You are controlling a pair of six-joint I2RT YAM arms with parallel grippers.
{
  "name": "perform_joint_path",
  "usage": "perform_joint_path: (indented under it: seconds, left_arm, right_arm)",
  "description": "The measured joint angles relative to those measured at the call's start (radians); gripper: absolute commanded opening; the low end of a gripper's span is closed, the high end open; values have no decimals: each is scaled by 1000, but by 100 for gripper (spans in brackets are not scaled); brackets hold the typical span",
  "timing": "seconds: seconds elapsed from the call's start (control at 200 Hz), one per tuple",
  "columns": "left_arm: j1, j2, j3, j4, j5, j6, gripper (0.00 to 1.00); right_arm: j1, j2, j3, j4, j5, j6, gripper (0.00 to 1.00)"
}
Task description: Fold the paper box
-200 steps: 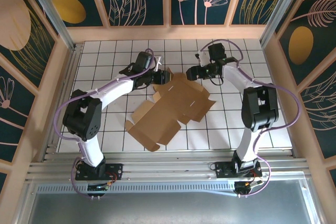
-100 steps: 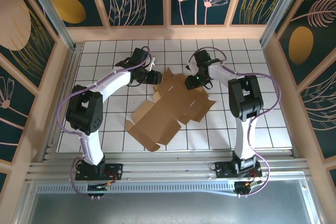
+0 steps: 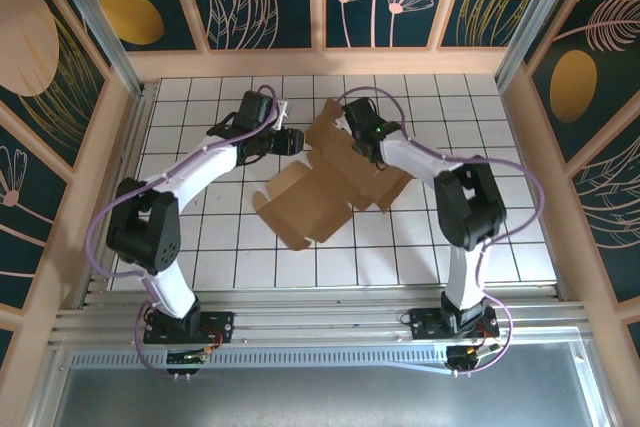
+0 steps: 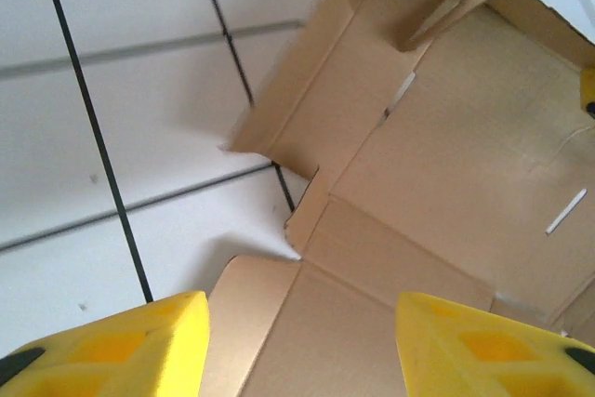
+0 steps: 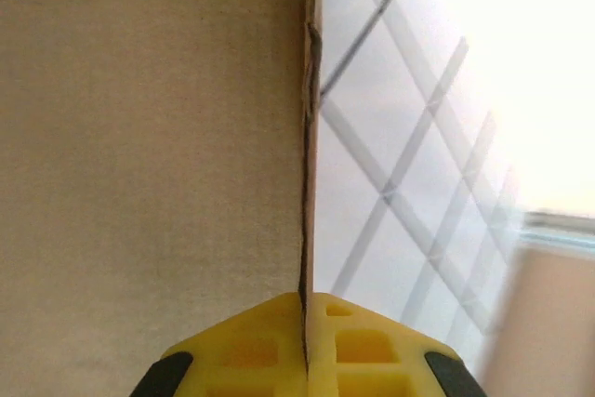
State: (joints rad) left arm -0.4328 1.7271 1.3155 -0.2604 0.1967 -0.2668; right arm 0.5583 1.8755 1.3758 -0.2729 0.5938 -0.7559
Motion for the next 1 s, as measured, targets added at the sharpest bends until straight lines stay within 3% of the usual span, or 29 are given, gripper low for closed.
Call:
perform_joint_path:
  seconds: [0.1, 0.225, 0.395, 0.556, 0.691, 1.001]
  left_arm:
    - [0, -73, -64, 96, -13, 27, 55]
    - [0, -108, -128, 216, -24, 34, 55]
    - [1, -89, -254, 401, 37, 31, 54]
    - [1, 18, -297, 565, 136, 80, 55]
    - [1, 99, -285, 626, 223, 155, 56]
    - [1, 369, 48, 625, 323, 257, 55]
  right_arm:
    - [47, -120, -149, 250, 98, -311, 0]
    - [49, -163, -255, 552, 167, -639, 0]
    - [33, -162, -395, 866, 195, -891, 0]
    - [34, -124, -531, 1101, 194, -998, 0]
    - [34, -109, -556, 1172, 188, -1012, 0]
    - [15, -109, -551, 1156, 165, -932, 0]
